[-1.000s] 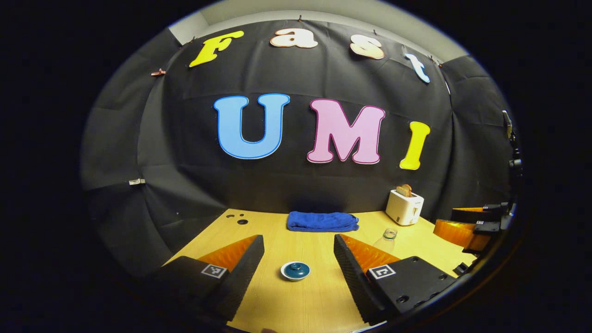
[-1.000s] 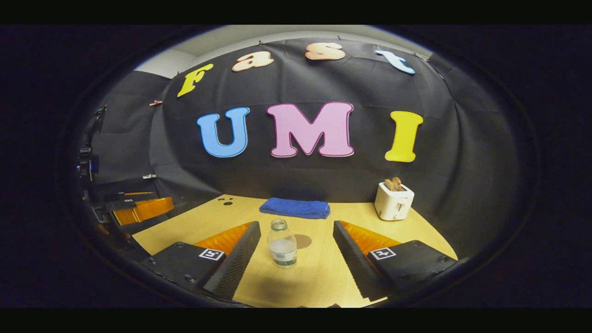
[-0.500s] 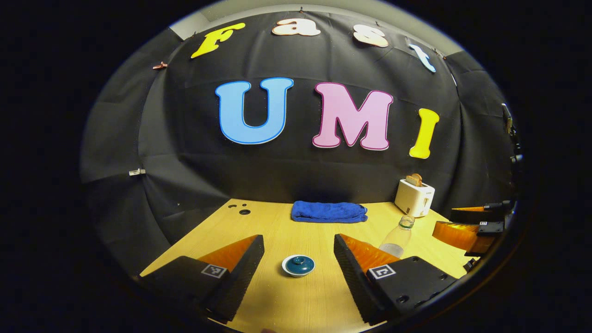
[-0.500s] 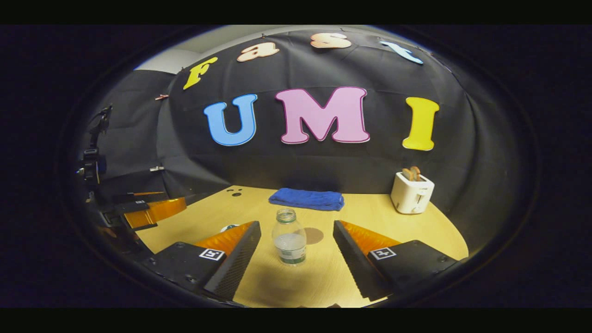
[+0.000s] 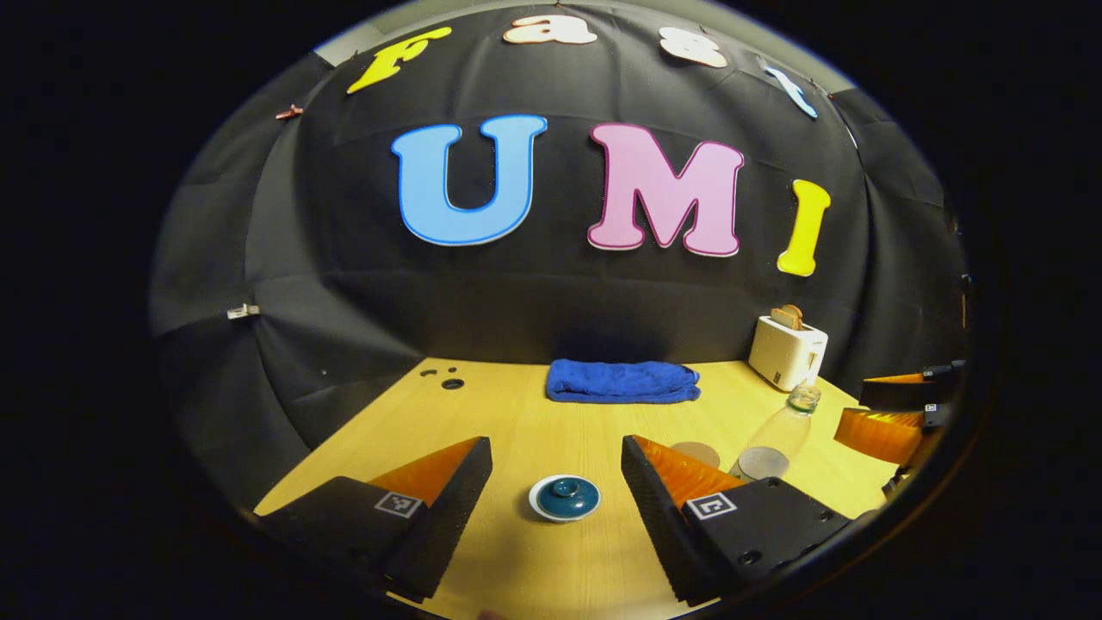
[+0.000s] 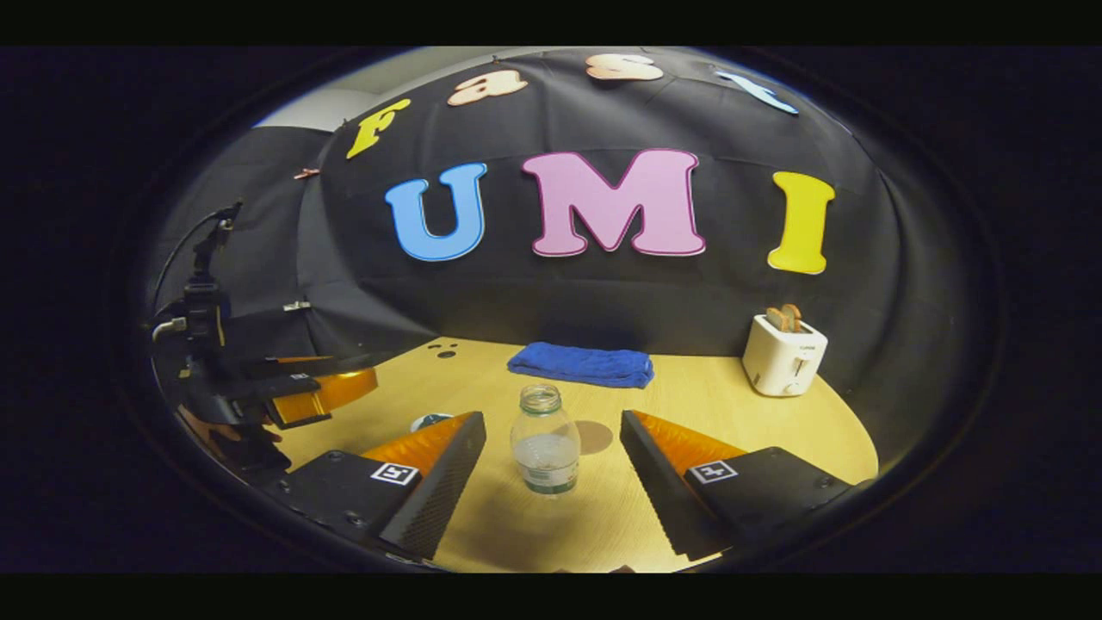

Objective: Open the teacup lid with one hand, grasp the water bottle and pour water into the teacup with the other hand; after pouring, place the water bottle on the coaster and then close the teacup lid.

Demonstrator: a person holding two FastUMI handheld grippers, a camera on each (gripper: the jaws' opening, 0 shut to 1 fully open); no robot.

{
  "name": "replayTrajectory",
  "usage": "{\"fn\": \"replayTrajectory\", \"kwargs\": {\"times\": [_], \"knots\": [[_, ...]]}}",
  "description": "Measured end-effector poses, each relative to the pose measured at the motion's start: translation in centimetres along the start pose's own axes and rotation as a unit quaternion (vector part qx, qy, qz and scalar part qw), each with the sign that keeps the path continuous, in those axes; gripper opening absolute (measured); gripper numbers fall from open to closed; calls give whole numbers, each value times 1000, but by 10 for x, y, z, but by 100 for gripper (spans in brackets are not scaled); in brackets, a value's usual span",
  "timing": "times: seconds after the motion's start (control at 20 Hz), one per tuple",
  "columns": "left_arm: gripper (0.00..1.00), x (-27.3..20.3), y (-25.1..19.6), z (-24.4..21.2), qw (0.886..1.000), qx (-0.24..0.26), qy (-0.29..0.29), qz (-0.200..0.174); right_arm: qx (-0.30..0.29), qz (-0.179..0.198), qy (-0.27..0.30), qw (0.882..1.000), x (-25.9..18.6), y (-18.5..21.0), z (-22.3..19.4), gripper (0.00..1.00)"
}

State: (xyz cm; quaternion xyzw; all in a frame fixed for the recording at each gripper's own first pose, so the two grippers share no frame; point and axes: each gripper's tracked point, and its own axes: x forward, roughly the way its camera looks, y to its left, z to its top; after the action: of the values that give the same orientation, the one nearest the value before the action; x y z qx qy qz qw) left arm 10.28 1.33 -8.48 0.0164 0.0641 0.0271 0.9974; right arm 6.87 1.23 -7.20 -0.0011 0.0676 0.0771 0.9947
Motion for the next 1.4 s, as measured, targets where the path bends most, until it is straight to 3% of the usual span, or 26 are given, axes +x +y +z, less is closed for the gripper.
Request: {"fn": "replayTrajectory", "kwargs": {"times": [0.3, 0.6, 0.75, 0.8, 1.1, 1.15, 1.25, 1.4], "knots": [[89, 52, -9, -42, 1000, 6, 26, -16, -7, 2, 28, 1000, 13, 1, -33, 98], [75, 93, -10, -85, 998, 21, 47, -19, 1, -4, 39, 999, 35, 5, -57, 98], [77, 102, -4, -97, 998, 19, 51, -12, -1, -5, 40, 999, 43, 8, -63, 98], [69, 103, -3, -101, 998, 16, 53, -12, -3, -5, 42, 999, 46, 9, -65, 98], [49, 106, -9, -105, 998, 21, 52, -32, 5, -8, 43, 999, 53, 12, -72, 98], [50, 106, -9, -106, 998, 26, 53, -33, 7, -11, 41, 999, 54, 12, -71, 98], [31, 105, -8, -108, 997, 32, 56, -34, 0, -15, 37, 999, 58, 9, -74, 98], [30, 107, -9, -106, 997, 40, 53, -38, -5, -18, 34, 999, 66, 8, -76, 98]]}}
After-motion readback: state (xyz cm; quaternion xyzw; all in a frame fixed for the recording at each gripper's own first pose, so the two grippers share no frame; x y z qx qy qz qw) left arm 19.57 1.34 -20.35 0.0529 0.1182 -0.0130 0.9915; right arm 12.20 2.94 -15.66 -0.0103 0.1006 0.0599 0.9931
